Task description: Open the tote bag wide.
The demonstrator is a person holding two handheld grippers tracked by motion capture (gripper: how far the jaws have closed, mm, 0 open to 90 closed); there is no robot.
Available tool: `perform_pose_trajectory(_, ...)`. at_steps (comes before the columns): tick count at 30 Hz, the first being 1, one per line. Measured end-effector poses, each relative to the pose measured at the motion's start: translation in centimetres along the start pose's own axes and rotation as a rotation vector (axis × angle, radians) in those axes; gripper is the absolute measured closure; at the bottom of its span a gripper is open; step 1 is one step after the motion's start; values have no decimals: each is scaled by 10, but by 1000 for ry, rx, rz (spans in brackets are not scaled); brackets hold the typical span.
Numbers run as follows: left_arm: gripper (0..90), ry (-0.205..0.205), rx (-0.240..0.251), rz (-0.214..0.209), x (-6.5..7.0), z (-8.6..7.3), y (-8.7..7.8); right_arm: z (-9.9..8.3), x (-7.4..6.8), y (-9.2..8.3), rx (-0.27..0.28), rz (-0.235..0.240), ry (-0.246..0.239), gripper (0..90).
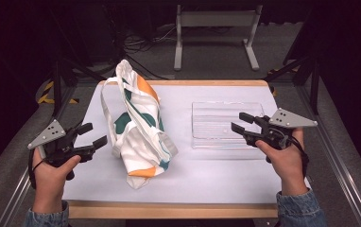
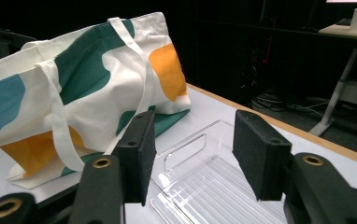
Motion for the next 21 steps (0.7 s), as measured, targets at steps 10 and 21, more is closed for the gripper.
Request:
perform_pose_trajectory(10, 225, -7, 41, -93, 27, 21, 1, -3, -5, 5, -18, 11, -9, 426)
perform_pose_trajectory(21, 216, 23, 29, -153, 49, 30, 16, -6, -7, 10, -33, 18, -1, 415)
Point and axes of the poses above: each handheld gripper's, and its own axes: y roughly forward along the jaws, z roughly out of its top, x roughly to its right, the point moved 10 cm from there along y, roughly forward along the jaws, and after that the axes turned 10 degrees about y, right-handed, at the moved point
